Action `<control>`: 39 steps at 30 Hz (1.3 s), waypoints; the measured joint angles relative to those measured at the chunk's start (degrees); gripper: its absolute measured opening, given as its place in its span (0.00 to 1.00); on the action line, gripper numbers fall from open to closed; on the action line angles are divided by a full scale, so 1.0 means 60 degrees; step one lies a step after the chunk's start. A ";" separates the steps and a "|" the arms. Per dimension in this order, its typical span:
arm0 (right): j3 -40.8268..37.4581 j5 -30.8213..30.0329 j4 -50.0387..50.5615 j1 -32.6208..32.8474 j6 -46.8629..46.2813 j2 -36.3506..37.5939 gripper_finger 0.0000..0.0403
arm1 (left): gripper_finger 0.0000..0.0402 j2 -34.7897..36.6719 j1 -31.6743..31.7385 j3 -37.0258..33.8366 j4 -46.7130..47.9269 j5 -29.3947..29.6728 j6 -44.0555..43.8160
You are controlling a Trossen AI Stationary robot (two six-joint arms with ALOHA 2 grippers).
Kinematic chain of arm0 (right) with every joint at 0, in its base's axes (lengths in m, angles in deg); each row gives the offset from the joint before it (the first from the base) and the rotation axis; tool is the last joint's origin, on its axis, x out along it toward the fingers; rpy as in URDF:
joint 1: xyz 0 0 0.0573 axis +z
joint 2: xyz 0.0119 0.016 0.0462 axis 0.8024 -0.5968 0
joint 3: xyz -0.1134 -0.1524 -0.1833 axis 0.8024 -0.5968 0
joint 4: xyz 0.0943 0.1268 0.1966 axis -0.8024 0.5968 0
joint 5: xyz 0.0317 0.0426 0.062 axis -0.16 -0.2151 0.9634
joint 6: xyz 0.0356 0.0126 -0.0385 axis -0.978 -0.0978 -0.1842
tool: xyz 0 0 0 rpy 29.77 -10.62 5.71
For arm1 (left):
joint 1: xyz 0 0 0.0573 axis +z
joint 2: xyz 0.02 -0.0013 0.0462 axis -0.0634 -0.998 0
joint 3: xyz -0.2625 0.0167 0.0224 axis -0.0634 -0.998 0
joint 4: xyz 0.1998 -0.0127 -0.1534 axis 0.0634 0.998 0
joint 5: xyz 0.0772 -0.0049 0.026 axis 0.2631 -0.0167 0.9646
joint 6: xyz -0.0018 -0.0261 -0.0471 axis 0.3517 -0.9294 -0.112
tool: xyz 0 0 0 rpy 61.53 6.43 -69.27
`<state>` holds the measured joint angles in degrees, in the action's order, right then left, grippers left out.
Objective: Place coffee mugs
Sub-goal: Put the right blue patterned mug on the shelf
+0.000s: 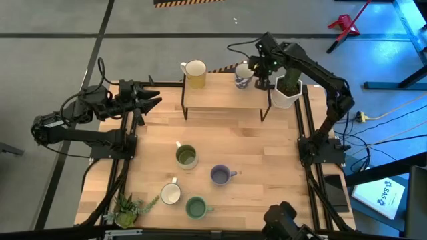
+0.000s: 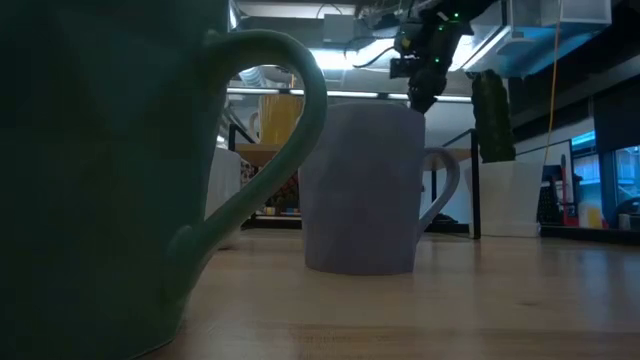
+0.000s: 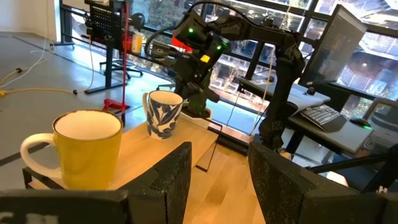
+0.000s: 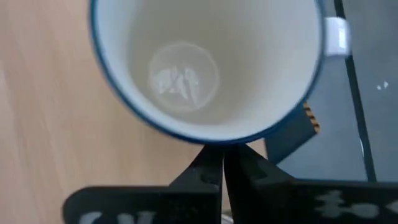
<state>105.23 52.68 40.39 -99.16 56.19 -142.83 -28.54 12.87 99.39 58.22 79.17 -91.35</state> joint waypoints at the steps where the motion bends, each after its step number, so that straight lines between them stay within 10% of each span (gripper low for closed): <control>1: 0.0006 0.0015 -0.0063 0.0118 0.0000 -0.0086 0.00 | 0.38 0.0000 0.0000 0.0000 0.0000 0.0003 0.0000; 22: 0.0004 -0.0740 -0.2574 0.0827 -0.0497 -0.0656 0.00 | 0.38 -0.0002 0.0000 0.0000 0.0004 -0.0001 0.0007; 39: 0.0579 -0.2152 -0.1291 0.3123 -0.1273 0.0364 0.00 | 0.38 -0.0003 0.0000 0.0000 0.0007 -0.0001 0.0015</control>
<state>108.70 39.77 32.65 -80.42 48.55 -140.65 -28.55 12.87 99.39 58.26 79.16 -91.26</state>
